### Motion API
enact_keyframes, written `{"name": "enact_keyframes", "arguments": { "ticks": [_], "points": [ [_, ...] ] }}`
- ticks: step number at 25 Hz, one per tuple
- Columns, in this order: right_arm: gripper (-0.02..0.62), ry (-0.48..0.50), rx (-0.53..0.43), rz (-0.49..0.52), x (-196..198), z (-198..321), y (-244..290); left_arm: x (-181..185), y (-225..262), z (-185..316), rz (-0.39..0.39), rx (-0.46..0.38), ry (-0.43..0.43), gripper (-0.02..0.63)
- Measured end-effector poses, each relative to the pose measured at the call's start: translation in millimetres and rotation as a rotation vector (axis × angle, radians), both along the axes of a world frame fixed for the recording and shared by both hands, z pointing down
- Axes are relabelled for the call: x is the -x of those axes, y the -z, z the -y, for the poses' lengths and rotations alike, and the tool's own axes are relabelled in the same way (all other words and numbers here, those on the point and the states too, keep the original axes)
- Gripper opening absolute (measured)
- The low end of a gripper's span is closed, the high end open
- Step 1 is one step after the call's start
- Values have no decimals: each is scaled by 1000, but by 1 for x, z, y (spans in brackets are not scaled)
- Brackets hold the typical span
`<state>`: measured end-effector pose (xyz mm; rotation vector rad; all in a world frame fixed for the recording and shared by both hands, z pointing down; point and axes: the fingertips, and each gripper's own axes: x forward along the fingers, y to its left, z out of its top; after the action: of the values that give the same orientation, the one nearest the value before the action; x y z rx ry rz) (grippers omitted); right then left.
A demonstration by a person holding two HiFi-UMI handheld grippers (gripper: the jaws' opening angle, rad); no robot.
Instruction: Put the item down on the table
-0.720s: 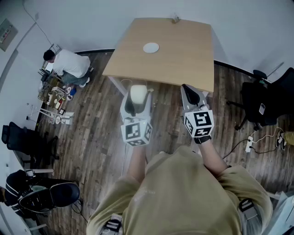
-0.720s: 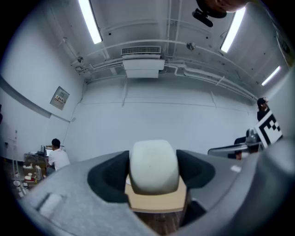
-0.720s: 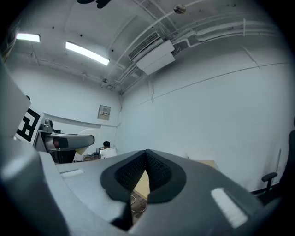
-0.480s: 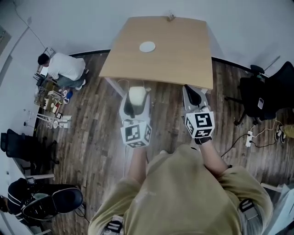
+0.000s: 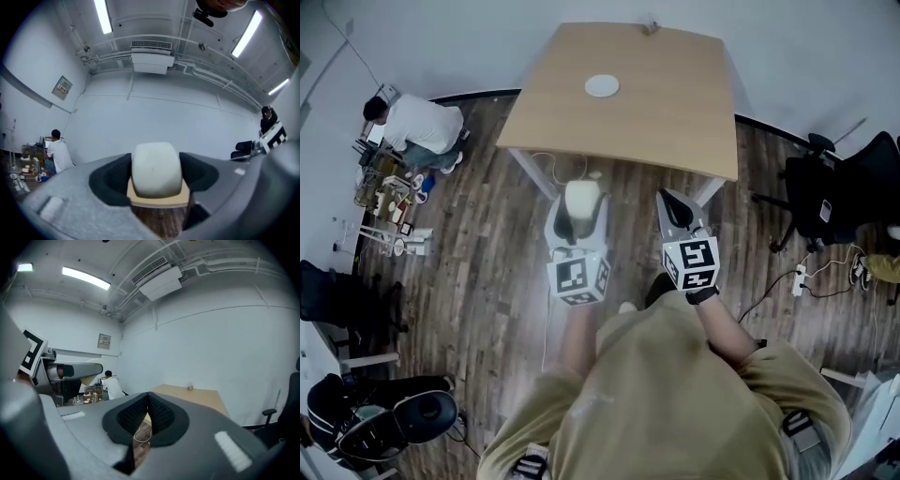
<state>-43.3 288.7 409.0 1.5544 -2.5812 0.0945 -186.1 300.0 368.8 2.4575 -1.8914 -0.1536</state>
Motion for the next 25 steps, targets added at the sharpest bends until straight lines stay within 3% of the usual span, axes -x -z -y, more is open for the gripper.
{"name": "enact_keyframes", "arguments": {
  "ticks": [4,10,16,25],
  "points": [
    [6,19,24,1,2,16,-10,0,-10,14,-7,19,8,319],
    [6,52,52,38,3,80,-21,0,-14,69,-14,34,45,319],
    [6,75,65,84,-18,184,-15,-17,0,147,37,11,80,319],
    [6,229,104,113,-31,301,-10,-54,4,257,52,30,164,318]
  ]
}}
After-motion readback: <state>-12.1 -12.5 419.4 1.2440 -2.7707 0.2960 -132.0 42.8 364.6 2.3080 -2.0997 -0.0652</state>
